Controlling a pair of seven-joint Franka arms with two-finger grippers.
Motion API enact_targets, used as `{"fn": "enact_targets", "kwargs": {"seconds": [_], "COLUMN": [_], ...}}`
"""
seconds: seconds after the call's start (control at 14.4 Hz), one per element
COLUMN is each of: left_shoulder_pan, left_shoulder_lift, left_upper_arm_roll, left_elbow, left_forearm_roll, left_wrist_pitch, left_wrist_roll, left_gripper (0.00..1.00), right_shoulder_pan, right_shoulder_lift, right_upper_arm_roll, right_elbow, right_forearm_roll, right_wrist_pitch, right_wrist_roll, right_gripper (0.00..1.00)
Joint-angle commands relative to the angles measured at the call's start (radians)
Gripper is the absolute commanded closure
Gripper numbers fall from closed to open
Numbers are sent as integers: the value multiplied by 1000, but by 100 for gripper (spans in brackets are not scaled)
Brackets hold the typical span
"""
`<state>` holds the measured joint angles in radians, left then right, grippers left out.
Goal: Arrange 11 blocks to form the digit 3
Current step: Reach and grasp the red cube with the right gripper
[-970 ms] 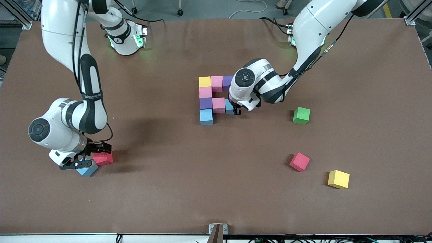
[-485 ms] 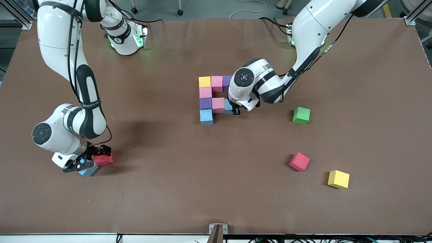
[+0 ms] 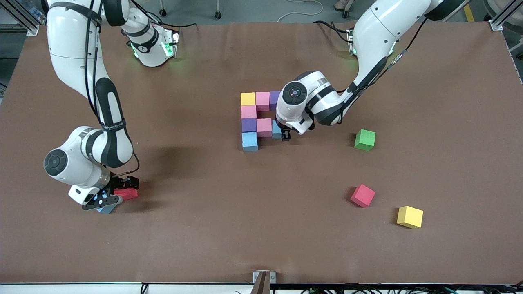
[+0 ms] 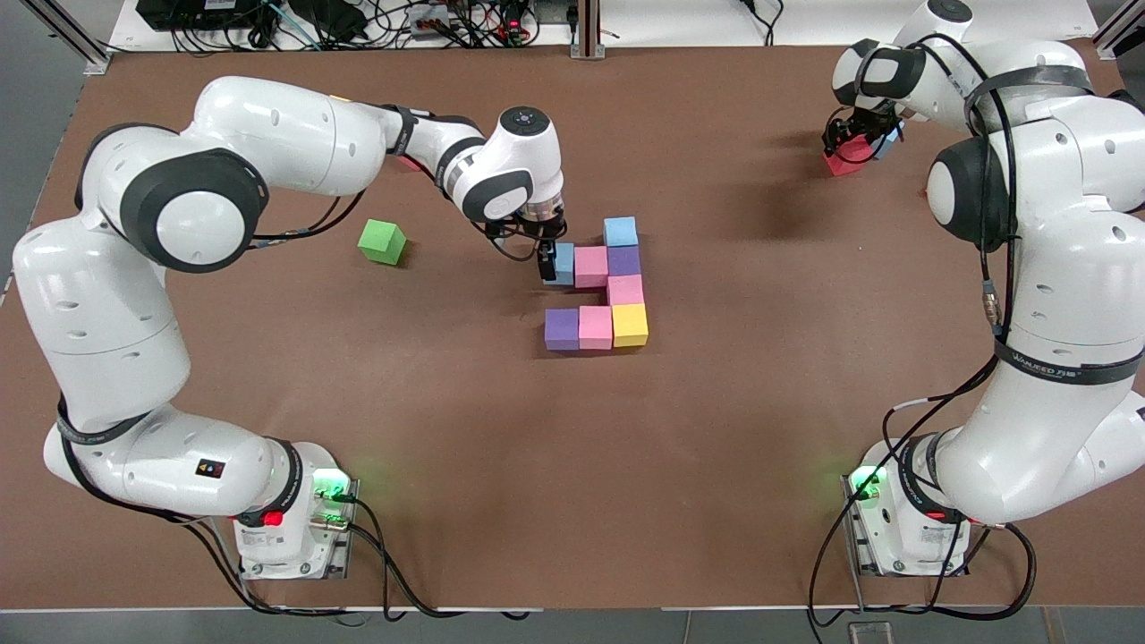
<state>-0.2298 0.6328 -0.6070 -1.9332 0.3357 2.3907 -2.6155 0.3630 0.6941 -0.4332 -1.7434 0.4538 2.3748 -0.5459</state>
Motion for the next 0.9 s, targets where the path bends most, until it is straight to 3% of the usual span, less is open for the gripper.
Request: {"fn": "enact_targets", "kwargs": {"seconds": [0.0, 0.07, 0.14, 0.49, 0.83], "left_shoulder_pan": [-14, -14, -13, -7, -5], "left_shoulder_lift": [13, 13, 12, -37, -96], "left_upper_arm_roll": [6, 6, 6, -5, -23], "left_elbow": [23, 26, 34, 37, 49], "left_forearm_roll": [26, 26, 26, 28, 28], "left_wrist_pitch": [-2, -5, -10, -68, -113], "left_wrist_roll": [-15, -15, -17, -17, -12], "left_gripper": [0, 0, 0, 0, 0], "right_shoulder_pan": [-3, -1, 4, 102, 229], "right_shoulder_lift": [1, -1, -4, -39, -97], "right_upper_arm_roll": [8, 8, 8, 8, 5], "right_elbow": [19, 24, 24, 24, 22], "right_forearm_roll": [17, 14, 14, 17, 16], "right_wrist_pitch": [-3, -6, -8, -112, -204], "right_wrist_roll": [-66, -71, -71, -39, 134], "right_gripper": [78, 92, 96, 98, 99]}}
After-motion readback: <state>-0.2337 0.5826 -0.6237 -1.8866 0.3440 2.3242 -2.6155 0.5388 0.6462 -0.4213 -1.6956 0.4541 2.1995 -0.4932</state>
